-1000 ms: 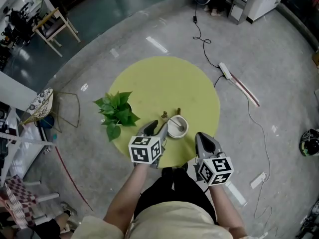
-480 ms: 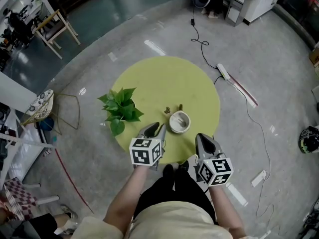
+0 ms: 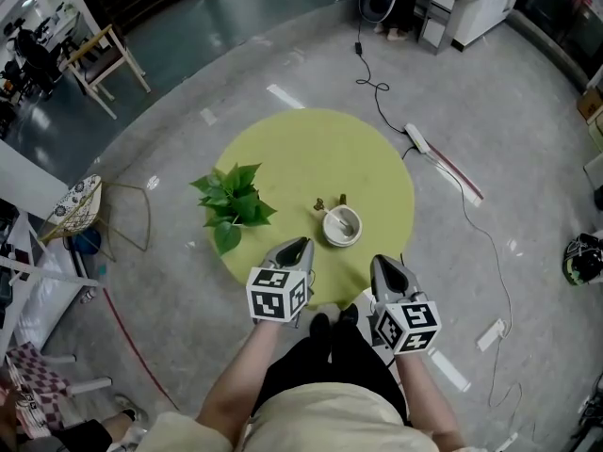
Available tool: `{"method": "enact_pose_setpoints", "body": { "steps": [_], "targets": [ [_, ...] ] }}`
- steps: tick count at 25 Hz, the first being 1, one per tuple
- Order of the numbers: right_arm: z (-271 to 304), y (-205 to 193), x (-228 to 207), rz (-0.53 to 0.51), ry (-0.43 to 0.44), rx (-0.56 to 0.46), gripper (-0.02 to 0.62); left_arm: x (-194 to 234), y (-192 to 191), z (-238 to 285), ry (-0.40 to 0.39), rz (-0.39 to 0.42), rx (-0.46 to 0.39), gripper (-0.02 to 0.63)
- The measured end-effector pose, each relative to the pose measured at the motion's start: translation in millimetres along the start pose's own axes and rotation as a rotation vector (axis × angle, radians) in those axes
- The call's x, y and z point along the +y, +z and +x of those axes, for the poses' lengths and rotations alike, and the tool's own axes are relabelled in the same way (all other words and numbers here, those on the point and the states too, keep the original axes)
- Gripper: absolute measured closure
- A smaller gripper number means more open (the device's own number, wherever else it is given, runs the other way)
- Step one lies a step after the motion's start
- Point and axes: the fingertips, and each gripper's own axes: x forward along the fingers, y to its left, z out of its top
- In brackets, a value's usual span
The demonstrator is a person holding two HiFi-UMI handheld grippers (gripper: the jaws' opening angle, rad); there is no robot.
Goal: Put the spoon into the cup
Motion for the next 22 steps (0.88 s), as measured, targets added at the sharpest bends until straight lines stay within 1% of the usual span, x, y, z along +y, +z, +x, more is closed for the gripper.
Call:
{"method": "enact_pose_setpoints", "body": {
  "steps": [5,10,22],
  "targets": [
    [-5,-1,10,-0.01,-0.004,-0.007,0.595,-7,2,-11,-0.018,0.025,-0.019,0.603],
    [-12,0,18,-0.022,-0.009,-0.023,0.595,-12,3,-21,-0.036,0.052,-0.031,0.604],
    [-30,-2,30,-0.046,-0.039,-0.063,0.595,-19,3,-49,-0.053,0.075,-0.074,0.604]
  ]
}}
